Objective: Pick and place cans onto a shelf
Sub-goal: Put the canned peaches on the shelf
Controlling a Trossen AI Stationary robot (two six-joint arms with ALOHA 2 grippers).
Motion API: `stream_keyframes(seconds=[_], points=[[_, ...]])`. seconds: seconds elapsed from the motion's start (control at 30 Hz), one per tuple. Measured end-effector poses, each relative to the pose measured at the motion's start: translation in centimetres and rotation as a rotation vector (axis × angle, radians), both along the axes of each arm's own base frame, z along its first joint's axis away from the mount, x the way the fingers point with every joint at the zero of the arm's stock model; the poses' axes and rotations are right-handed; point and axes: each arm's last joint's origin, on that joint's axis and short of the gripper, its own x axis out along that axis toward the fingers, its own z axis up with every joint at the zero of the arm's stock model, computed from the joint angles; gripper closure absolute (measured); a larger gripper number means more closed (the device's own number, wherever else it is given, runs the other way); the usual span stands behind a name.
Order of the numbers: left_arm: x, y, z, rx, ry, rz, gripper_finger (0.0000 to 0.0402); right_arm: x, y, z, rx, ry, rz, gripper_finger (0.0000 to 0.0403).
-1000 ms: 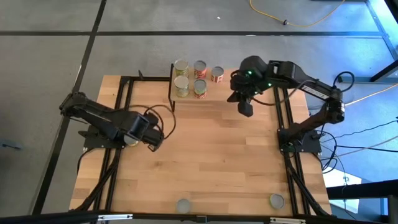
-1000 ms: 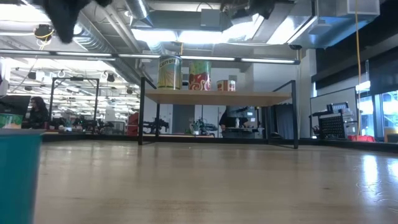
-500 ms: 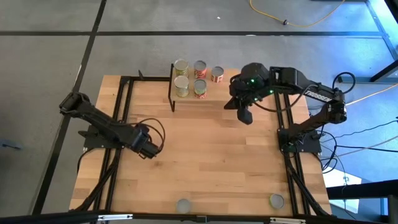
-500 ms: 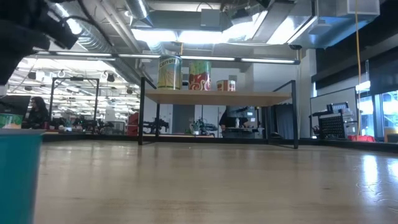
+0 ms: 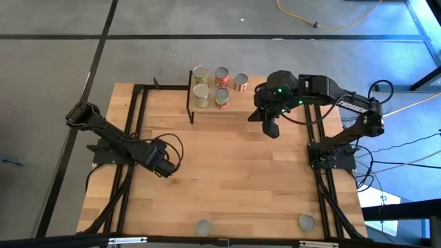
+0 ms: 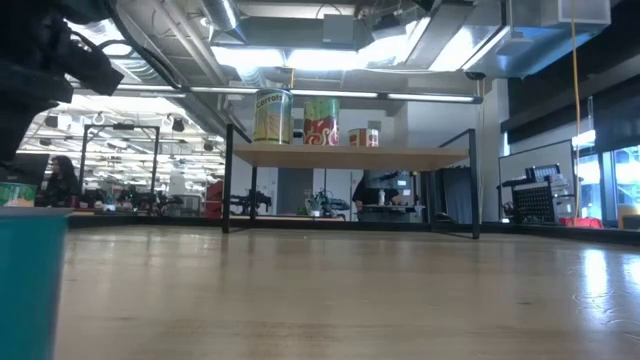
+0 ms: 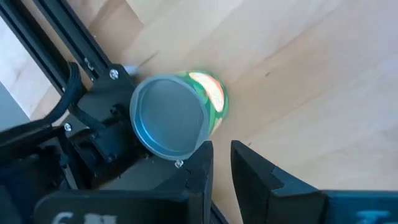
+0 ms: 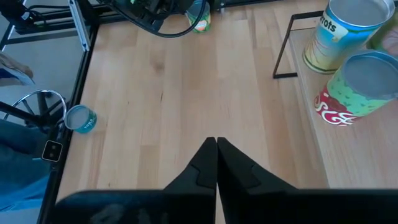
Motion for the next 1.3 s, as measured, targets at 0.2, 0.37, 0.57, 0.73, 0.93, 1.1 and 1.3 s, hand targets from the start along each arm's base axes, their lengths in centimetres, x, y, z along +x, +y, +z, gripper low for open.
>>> stream_keyframes(seconds=[0.2, 0.37, 0.57, 0.73, 0.93, 1.1, 1.3], points=[[0.0, 0.0, 0.0, 0.013, -0.006, -0.001, 0.0351, 0.0, 0.0, 0.0, 0.0, 0.001, 0.0, 0.0398], [0.0, 0.1, 0.0, 0.042, -0.03, 0.063, 0.0351, 0.0, 0.0, 0.0, 0.0, 0.001, 0.0, 0.0398], [0.0, 0.0, 0.0, 0.048, -0.038, 0.132, 0.0351, 0.0, 0.0, 0.0, 0.0, 0.002, 0.0, 0.0398], [0.3, -0.1, -0.5, 0.061, -0.014, 0.148, 0.0351, 0.0, 0.0, 0.0, 0.0, 0.003, 0.0, 0.0398], [0.8, -0.2, -1.4, 0.115, 0.021, 0.132, 0.0351, 0.0, 0.0, 0.0, 0.0, 0.003, -0.001, 0.0398], [1.2, -0.4, -2.4, 0.144, 0.067, 0.131, 0.0351, 0.0, 0.0, 0.0, 0.0, 0.003, -0.001, 0.0398], [1.6, -0.6, -3.6, 0.187, 0.132, 0.121, 0.0351, 0.0, 0.0, 0.0, 0.0, 0.003, -0.001, 0.0398]])
